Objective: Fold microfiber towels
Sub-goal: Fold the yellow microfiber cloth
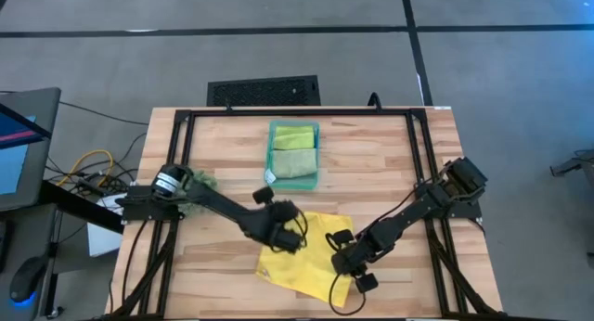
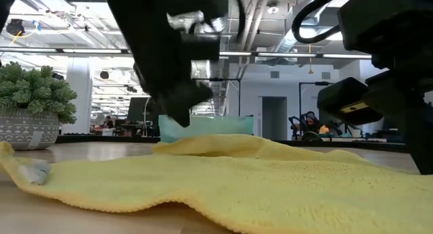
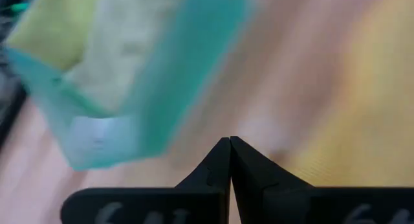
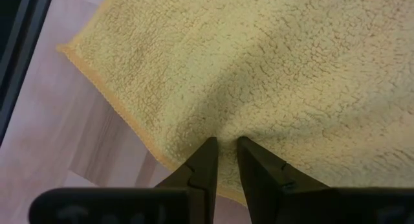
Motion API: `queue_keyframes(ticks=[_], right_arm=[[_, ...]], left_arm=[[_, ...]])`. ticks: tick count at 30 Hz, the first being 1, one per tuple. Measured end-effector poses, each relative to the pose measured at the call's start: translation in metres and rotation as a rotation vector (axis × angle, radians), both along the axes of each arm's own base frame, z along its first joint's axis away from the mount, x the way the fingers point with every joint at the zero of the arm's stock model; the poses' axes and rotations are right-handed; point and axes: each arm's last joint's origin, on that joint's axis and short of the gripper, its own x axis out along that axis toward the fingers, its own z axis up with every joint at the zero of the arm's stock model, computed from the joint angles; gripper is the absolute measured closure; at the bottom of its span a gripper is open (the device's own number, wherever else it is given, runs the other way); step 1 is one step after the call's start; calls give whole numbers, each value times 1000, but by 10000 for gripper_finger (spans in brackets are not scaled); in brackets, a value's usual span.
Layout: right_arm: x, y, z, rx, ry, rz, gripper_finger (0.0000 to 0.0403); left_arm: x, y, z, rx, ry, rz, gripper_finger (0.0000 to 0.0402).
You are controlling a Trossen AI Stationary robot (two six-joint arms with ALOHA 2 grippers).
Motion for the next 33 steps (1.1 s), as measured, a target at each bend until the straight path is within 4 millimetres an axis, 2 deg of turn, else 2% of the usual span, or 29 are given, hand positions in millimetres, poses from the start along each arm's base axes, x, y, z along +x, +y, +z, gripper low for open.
queue_keyframes(ticks=[5, 7, 10, 13, 16, 19, 22, 26, 29, 33], right_arm=[[1, -2, 0, 2, 3, -6, 317], [1, -2, 0, 2, 3, -6, 317], [0, -1, 0, -1, -2, -4, 317], [0, 1, 0, -3, -9, -3, 317], [0, 1, 0, -2, -10, -2, 317], [1, 0, 0, -2, -10, -3, 317], [1, 0, 0, -3, -12, 2, 317], [1, 0, 0, -11, -19, 28, 317], [1, -2, 3, -32, -47, 79, 317], [-4, -5, 21, -154, -167, 54, 327]], left_arm=[[0, -33, 16, -172, 43, -164, 402], [-1, -44, 15, -227, 41, -210, 402], [-2, -51, 5, -302, 8, -254, 402], [-2, -41, -9, -261, -35, -245, 401], [-3, -15, -19, -51, -158, -81, 401], [-4, 2, -19, 103, -221, 29, 401], [-5, 1, -9, 177, -232, 42, 401], [2, -18, 11, 187, -238, -35, 401], [8, -32, 15, 41, -216, -124, 401], [14, -46, 4, -201, -223, -202, 401]])
